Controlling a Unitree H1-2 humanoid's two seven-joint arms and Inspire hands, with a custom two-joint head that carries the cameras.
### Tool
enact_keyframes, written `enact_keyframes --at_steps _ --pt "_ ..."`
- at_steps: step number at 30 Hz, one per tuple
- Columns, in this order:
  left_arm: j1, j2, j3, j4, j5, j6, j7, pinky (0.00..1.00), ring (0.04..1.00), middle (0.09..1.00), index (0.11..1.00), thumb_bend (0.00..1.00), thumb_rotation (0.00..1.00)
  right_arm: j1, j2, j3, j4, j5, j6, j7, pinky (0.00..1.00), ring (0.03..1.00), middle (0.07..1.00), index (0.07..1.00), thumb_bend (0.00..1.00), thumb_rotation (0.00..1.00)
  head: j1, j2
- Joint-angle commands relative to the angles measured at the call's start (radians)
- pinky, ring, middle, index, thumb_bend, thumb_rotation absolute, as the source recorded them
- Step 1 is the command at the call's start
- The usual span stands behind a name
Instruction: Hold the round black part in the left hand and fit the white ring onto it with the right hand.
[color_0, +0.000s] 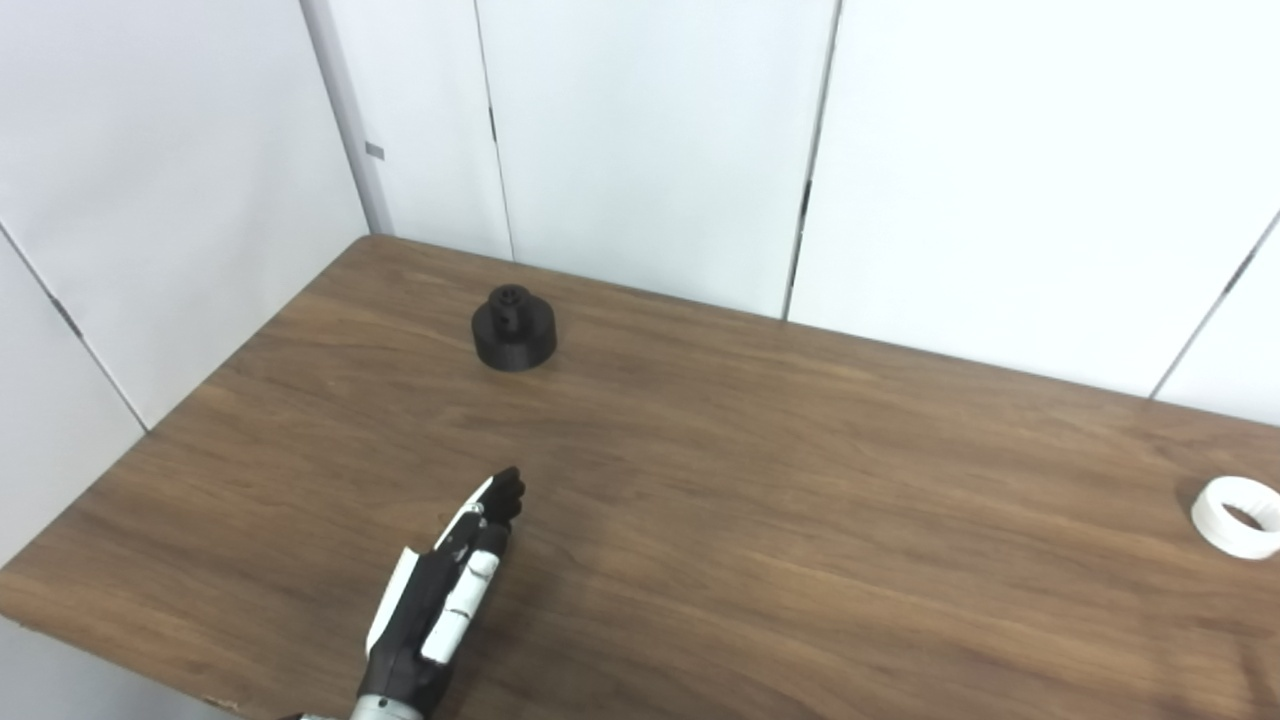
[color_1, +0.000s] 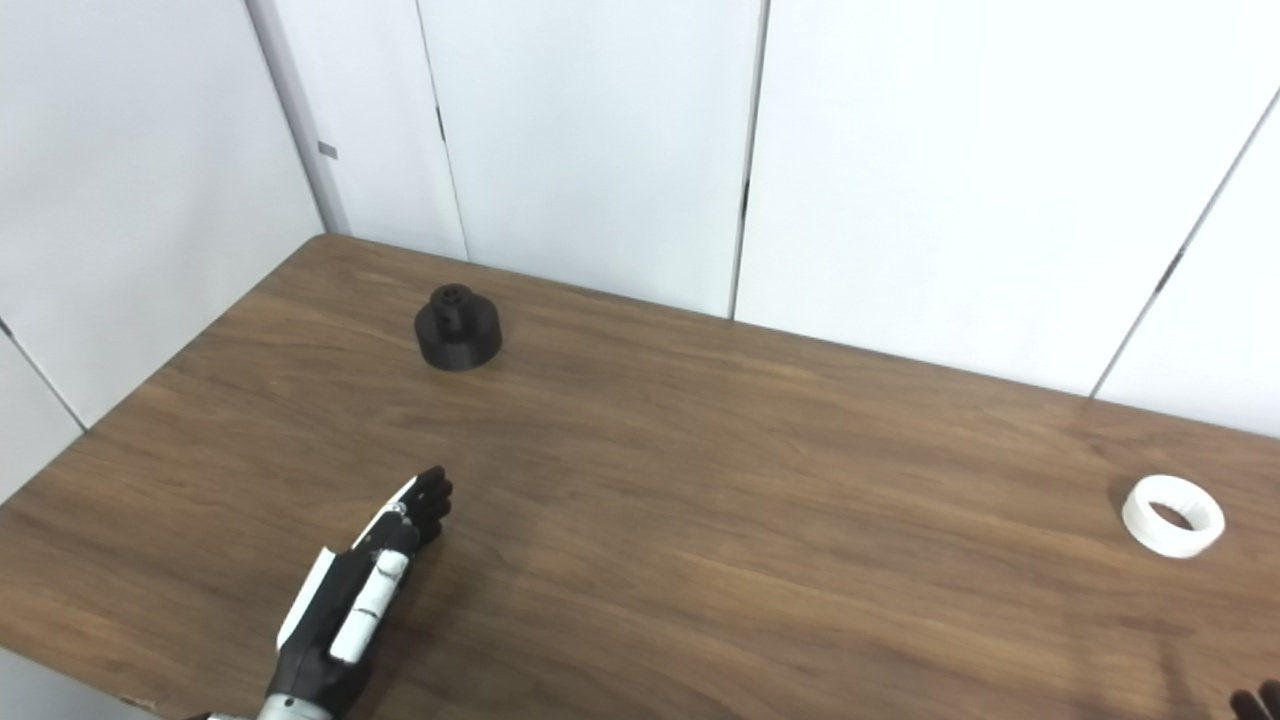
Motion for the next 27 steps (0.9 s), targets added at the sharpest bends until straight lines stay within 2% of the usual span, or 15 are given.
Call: enact_keyframes --at_steps 1,9,12,17,24,27 --pt "0.0 -0.023 -0.008 0.01 0.017 -0.038 0.008 0.95 0.943 0.942 0.933 0.6 0.85 -0.011 -0.017 -0.008 -0.014 0.007 -0.043 0.007 1.0 1.0 0.968 0.978 0.56 1.0 -0.006 -0.001" --pt "0.002 -0.019 -0.015 0.017 0.043 -0.051 0.023 0.95 0.938 0.938 0.942 0.61 0.84 -0.011 -0.014 -0.007 -0.003 0.003 -0.052 0.004 1.0 0.995 0.95 0.967 0.56 1.0 -0.011 0.001" --pt "0.0 -0.016 -0.017 0.033 0.057 -0.06 0.027 0.95 0.933 0.934 0.942 0.61 0.79 -0.012 -0.015 -0.008 0.009 0.006 -0.063 0.008 1.0 0.995 0.948 0.971 0.56 1.0 -0.01 -0.007" --pt "-0.008 -0.027 -0.015 0.05 0.09 -0.08 0.049 0.92 0.914 0.915 0.928 0.63 0.66 -0.014 -0.021 -0.006 0.027 -0.004 -0.078 0.009 1.0 0.995 0.946 0.969 0.58 1.0 -0.009 -0.012" --pt "-0.011 -0.027 -0.02 0.056 0.153 -0.091 0.071 0.88 0.908 0.921 0.932 0.59 0.58 -0.02 -0.027 -0.005 0.041 0.01 -0.086 0.013 1.0 0.994 0.947 0.967 0.57 1.0 0.003 -0.014" --pt "-0.013 -0.029 -0.018 0.054 0.159 -0.082 0.081 0.88 0.913 0.922 0.935 0.62 0.55 -0.023 -0.027 -0.002 0.045 0.005 -0.09 0.012 1.0 0.997 0.946 0.966 0.55 1.0 -0.014 -0.014"
